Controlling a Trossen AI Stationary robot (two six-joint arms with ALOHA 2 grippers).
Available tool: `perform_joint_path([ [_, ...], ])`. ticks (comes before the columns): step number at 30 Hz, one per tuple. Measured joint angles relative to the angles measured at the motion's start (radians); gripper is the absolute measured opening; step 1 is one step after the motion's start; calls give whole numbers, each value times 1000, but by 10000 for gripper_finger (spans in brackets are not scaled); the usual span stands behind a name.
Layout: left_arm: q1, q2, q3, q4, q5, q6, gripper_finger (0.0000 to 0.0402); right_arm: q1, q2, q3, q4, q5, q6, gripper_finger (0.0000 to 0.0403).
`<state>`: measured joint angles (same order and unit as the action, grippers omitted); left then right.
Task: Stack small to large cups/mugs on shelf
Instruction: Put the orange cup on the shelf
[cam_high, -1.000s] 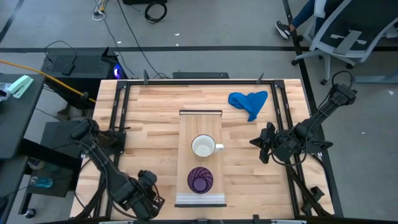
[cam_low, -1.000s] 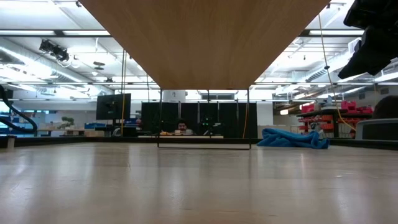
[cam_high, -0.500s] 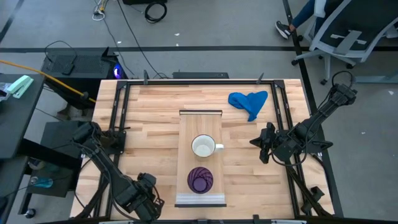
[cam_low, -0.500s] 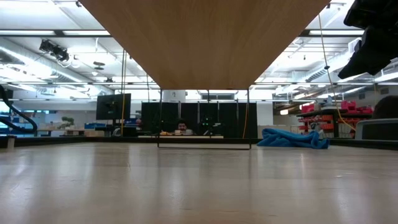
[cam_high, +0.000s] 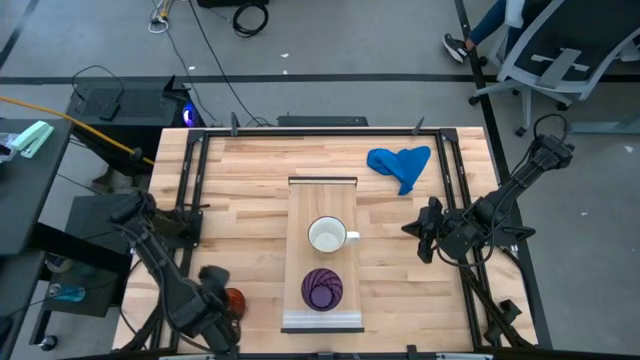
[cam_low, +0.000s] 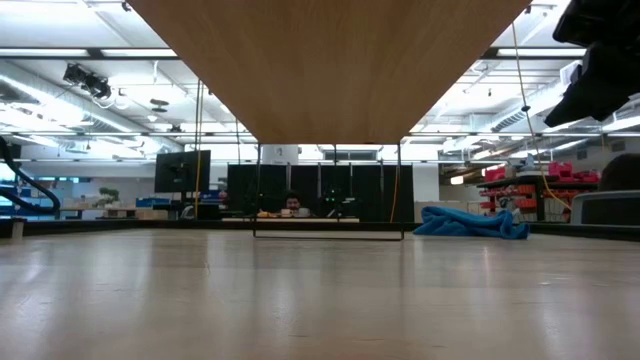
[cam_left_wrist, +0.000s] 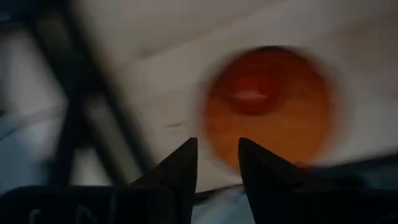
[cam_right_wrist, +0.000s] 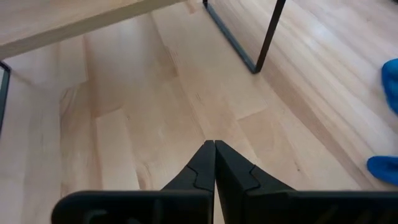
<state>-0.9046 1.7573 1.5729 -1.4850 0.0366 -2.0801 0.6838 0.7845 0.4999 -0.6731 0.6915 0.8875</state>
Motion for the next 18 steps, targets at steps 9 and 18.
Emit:
perform_joint_path([
  [9, -57, -8, -12, 20, -16, -73, 101, 0, 0, 0, 0, -19, 0, 14],
  [18, -74, -90, -95, 59, -93, -132, 98, 0, 0, 0, 1, -34, 8, 14],
])
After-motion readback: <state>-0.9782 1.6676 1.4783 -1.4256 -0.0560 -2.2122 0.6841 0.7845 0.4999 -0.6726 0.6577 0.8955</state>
